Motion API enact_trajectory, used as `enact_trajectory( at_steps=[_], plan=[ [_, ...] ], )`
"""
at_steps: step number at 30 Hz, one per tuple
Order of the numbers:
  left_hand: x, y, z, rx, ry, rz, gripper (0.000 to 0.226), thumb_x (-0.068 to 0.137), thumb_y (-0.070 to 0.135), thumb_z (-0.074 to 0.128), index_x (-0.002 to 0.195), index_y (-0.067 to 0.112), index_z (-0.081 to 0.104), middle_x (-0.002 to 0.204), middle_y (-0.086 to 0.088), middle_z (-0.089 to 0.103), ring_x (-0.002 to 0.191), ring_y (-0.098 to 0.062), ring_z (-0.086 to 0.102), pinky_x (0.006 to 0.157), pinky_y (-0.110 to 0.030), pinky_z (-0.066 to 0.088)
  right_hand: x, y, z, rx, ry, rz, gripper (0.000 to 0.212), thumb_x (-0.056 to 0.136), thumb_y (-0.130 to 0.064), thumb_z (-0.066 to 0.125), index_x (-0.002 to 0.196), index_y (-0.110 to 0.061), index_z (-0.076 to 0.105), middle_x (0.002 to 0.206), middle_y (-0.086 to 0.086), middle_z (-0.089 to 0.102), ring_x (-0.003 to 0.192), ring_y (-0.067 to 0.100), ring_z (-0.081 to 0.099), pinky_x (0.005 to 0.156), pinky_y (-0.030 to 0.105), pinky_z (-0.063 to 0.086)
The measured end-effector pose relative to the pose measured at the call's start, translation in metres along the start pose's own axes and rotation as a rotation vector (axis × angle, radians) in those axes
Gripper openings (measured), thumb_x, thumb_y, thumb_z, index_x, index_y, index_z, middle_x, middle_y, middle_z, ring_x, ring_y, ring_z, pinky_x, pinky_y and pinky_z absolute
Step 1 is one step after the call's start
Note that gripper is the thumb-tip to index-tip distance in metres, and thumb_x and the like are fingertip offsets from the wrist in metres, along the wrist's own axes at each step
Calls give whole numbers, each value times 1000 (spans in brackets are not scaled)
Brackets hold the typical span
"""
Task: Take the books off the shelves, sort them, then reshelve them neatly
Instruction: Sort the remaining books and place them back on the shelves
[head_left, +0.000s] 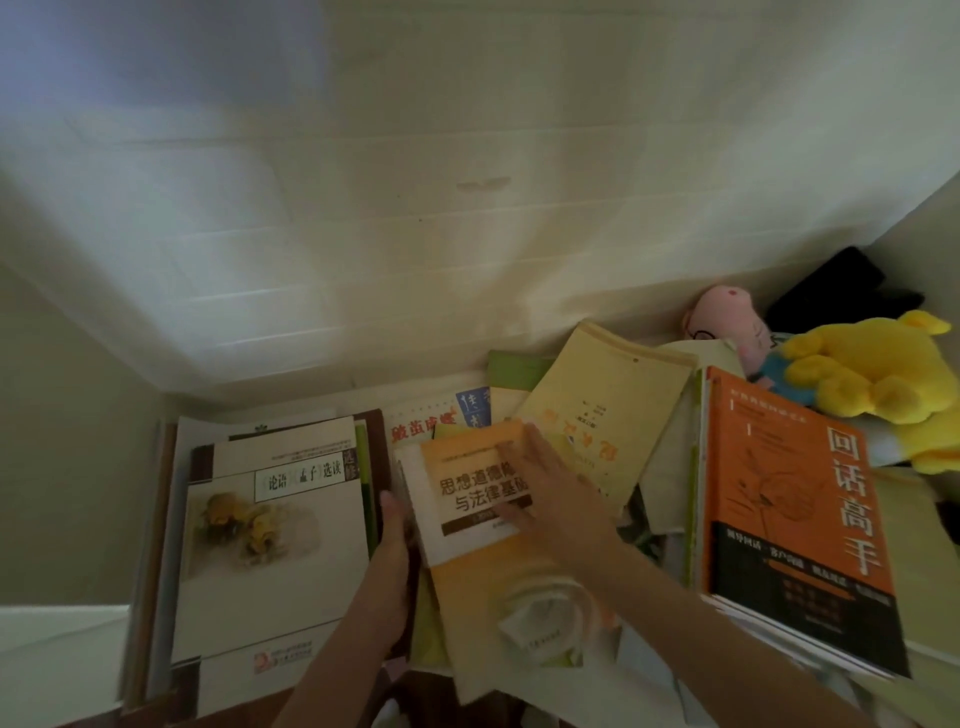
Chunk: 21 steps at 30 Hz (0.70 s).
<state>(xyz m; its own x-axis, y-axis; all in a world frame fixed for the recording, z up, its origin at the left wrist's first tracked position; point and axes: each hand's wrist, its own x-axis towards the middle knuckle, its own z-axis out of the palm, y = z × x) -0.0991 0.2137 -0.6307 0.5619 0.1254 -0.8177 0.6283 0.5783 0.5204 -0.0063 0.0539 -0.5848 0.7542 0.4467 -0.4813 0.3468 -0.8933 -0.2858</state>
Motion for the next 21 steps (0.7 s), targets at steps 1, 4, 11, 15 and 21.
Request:
enact_trajectory(
  at_steps=[1,4,11,15,21],
  plan=[
    [-3,0,3,27,-17,9,71,84,72,30,112,16,64,99,-11,73,90,-27,70,74,-36,56,-6,4,10,-17,43,14,73,97,-52,36,152,-30,-6,156,-4,-27,149,23,-2,112,45,33],
    [-5,-4,11,231,-25,82,72,78,69,55,129,19,51,110,-4,70,93,-20,69,79,-36,57,-16,-2,34,2,163,102,75,100,-48,29,146,-18,-22,140,2,-41,147,26,-16,104,35,42],
    [-8,-8,12,377,102,211,77,74,42,77,138,23,38,129,-5,54,112,-25,56,97,-49,47,-26,0,48,285,304,114,82,95,-51,42,143,-32,-22,147,-5,-42,144,14,-22,108,37,36],
    [-18,-13,9,318,43,279,62,75,33,78,126,31,43,121,-2,59,103,-21,61,88,-45,53,-32,19,47,795,442,162,108,72,-50,77,144,-44,-2,157,-7,-5,144,12,7,110,35,27],
    [-55,1,9,275,-100,464,55,69,19,83,112,35,51,105,2,68,89,-10,68,63,-20,55,-53,41,28,1453,161,137,120,37,-34,98,138,-33,33,125,1,62,111,20,63,86,39,56]
  ],
)
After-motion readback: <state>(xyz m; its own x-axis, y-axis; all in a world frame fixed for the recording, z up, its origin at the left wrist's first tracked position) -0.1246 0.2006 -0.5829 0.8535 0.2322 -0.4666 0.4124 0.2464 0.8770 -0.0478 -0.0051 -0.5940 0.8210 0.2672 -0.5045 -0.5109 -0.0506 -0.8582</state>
